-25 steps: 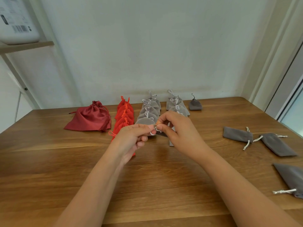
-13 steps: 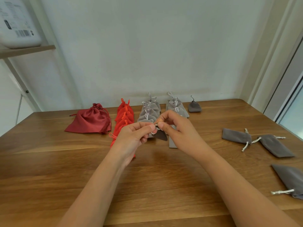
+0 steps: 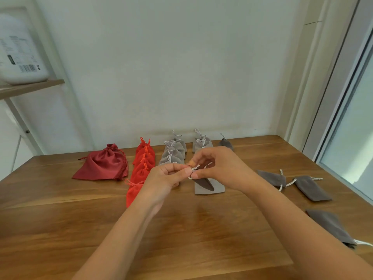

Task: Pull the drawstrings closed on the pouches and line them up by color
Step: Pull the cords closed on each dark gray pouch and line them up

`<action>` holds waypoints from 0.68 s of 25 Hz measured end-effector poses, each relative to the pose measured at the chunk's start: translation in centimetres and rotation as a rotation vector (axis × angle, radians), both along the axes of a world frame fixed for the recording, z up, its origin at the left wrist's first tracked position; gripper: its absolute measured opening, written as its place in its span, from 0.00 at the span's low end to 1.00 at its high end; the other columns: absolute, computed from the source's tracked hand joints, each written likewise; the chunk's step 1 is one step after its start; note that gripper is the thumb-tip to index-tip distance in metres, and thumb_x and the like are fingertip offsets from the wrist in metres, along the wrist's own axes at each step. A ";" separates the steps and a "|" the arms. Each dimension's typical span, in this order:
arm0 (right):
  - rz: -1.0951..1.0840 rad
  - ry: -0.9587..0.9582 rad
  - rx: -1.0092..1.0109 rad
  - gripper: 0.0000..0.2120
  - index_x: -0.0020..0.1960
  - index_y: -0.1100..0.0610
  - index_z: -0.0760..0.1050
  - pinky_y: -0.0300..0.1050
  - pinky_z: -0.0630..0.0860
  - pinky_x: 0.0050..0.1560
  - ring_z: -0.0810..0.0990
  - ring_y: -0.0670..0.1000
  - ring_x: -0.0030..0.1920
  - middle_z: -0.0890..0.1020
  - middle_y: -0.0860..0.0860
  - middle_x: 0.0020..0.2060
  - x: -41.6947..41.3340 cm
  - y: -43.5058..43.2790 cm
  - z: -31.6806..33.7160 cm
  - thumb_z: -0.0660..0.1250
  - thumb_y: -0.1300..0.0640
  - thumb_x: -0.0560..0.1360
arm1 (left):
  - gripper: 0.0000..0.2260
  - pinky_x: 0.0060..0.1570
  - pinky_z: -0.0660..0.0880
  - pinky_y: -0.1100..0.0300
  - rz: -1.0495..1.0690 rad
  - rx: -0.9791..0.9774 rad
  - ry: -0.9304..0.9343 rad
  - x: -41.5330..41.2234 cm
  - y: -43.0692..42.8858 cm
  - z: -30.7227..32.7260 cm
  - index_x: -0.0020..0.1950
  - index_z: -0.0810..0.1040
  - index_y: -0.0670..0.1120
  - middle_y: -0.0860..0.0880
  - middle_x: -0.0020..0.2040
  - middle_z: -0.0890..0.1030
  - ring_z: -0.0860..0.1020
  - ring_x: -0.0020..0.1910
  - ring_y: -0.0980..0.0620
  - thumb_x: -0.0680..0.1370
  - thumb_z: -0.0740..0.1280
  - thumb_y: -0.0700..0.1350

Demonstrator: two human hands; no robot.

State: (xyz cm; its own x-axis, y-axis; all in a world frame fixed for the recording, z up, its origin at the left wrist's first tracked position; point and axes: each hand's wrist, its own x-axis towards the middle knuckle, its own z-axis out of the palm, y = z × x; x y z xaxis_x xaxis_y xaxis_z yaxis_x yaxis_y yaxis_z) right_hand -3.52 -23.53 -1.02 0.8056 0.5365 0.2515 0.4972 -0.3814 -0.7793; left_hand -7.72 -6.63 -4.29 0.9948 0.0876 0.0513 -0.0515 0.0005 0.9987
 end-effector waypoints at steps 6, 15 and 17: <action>-0.131 0.004 0.083 0.10 0.47 0.50 0.83 0.30 0.76 0.45 0.82 0.41 0.42 0.85 0.46 0.40 -0.7 -4.7 1.4 0.77 0.59 0.67 | 0.04 0.35 0.70 0.70 -0.098 0.050 -0.032 1.4 -4.2 2.1 0.45 0.82 0.42 0.56 0.30 0.80 0.74 0.29 0.62 0.73 0.71 0.42; -0.313 0.097 0.322 0.06 0.45 0.57 0.81 0.31 0.77 0.42 0.83 0.44 0.41 0.85 0.49 0.40 2.3 -11.8 1.2 0.75 0.60 0.69 | 0.14 0.47 0.72 0.68 -0.374 0.218 -0.015 6.9 -10.9 3.5 0.53 0.80 0.49 0.54 0.47 0.84 0.81 0.47 0.61 0.69 0.74 0.47; -0.271 0.227 0.490 0.08 0.49 0.60 0.80 0.35 0.79 0.44 0.83 0.48 0.42 0.85 0.54 0.43 3.0 -12.8 0.9 0.73 0.62 0.70 | 0.12 0.47 0.75 0.70 -0.459 0.240 0.053 7.9 -11.3 3.0 0.56 0.80 0.46 0.51 0.50 0.84 0.81 0.49 0.59 0.73 0.71 0.43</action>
